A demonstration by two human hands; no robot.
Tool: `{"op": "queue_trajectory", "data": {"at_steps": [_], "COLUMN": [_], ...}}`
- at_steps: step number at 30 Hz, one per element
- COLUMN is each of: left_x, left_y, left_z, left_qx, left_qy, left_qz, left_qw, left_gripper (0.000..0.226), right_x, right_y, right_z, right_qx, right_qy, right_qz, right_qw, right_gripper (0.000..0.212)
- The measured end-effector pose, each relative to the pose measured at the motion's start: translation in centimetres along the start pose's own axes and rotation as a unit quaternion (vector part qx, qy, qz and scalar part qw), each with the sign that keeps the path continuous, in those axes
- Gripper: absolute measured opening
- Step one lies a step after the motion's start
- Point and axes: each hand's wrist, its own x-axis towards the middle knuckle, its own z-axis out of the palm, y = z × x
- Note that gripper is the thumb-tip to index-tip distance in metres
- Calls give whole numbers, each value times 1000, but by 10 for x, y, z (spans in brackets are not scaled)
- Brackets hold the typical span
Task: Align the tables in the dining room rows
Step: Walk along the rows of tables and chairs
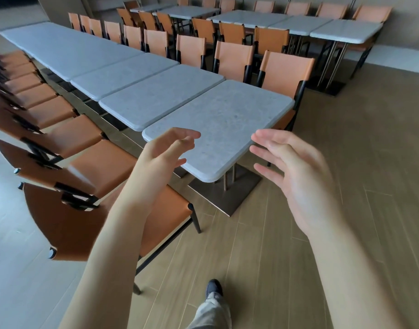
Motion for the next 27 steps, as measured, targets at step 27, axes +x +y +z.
{"op": "queue_trajectory", "data": {"at_steps": [27], "left_x": [224], "left_y": [-71], "left_z": [-42], "left_qx": [-2], "left_qy": [17], "left_qz": [-82], "left_qw": [996], "left_gripper": [32], "right_x": [281], "right_y": [35], "right_z": [109], "right_qx": [-39], "right_qy": [-122], "right_qz": [41], "right_qw": [991], "right_gripper": [20]}}
